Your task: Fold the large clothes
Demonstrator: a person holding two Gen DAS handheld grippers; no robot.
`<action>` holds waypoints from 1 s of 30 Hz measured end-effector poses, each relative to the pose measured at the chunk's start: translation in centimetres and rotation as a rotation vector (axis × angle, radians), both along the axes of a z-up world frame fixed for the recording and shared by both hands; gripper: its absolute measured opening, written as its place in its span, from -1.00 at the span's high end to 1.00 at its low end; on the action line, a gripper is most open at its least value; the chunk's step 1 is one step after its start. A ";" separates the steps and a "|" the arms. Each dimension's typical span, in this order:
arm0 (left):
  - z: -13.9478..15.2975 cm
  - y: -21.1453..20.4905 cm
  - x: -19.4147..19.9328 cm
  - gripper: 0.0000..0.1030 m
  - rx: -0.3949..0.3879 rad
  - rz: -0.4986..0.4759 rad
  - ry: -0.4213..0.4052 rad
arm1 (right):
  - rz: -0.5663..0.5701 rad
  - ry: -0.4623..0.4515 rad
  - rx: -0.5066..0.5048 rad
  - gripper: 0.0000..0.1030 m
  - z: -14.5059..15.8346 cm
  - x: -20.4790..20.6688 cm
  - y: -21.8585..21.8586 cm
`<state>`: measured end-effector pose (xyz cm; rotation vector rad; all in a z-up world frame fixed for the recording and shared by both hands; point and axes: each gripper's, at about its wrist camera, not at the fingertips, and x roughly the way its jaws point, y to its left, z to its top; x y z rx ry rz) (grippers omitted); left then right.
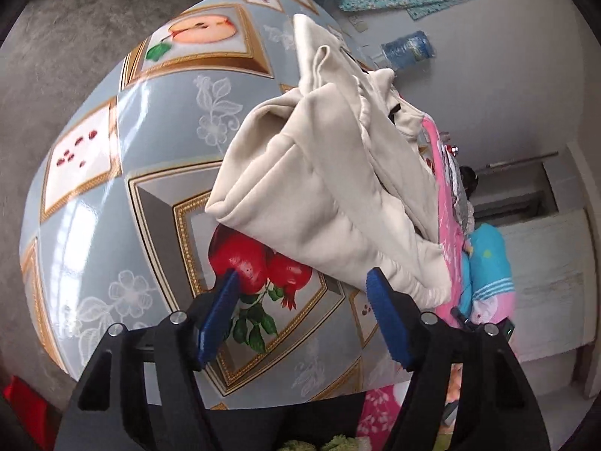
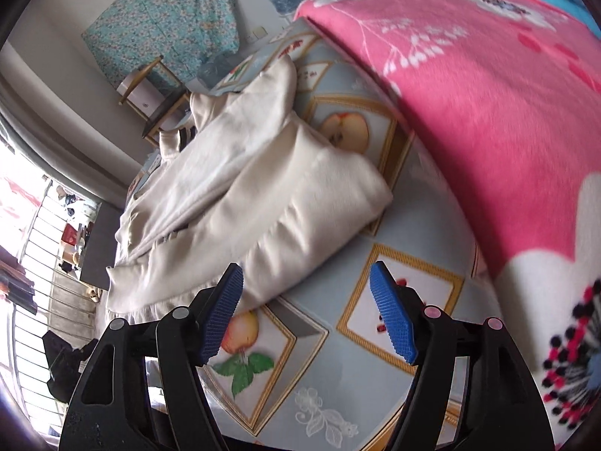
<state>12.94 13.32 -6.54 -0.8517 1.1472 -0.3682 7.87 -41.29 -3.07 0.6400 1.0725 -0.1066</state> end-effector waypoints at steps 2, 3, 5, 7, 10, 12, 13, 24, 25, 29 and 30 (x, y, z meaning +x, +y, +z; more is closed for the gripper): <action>-0.6 0.3 0.4 -0.34 -0.072 0.050 0.011 | -0.003 0.010 0.015 -0.32 -0.5 0.0 0.3; -0.8 0.5 0.7 -0.34 -0.094 0.069 0.016 | -0.006 0.012 0.021 -0.32 -0.7 0.0 0.4; -1.1 0.7 1.1 -0.34 -0.122 0.099 0.021 | -0.010 0.013 0.029 -0.32 -1.1 0.1 0.6; -1.2 0.8 1.3 -0.36 -0.140 0.129 0.031 | -0.018 0.012 0.037 -0.32 -1.3 0.3 0.6; -1.0 0.4 1.6 -0.43 -0.136 0.171 0.036 | -0.037 0.005 0.053 -0.32 -1.8 0.7 0.3; -0.7 0.1 1.7 -0.43 -0.111 0.198 0.039 | -0.060 -0.002 0.068 -0.32 -2.3 0.9 -0.1; -0.6 0.1 1.8 -0.43 -0.103 0.216 0.043 | -0.073 -0.014 0.082 -0.32 -2.4 0.9 -0.3; 1.4 -3.5 1.5 -0.22 0.252 0.288 -0.016 | -0.250 -0.074 0.141 0.03 -3.2 2.0 -2.3; 1.5 -4.2 1.7 -0.11 0.324 0.258 -0.045 | -0.250 -0.076 0.122 0.03 -3.2 2.1 -2.2; 1.3 -6.4 1.8 0.33 0.541 0.167 -0.146 | -0.184 -0.065 -0.107 0.23 -2.7 3.0 0.1; 1.2 -6.9 1.8 0.41 0.580 0.140 -0.169 | -0.163 -0.060 -0.166 0.33 -2.6 3.2 0.7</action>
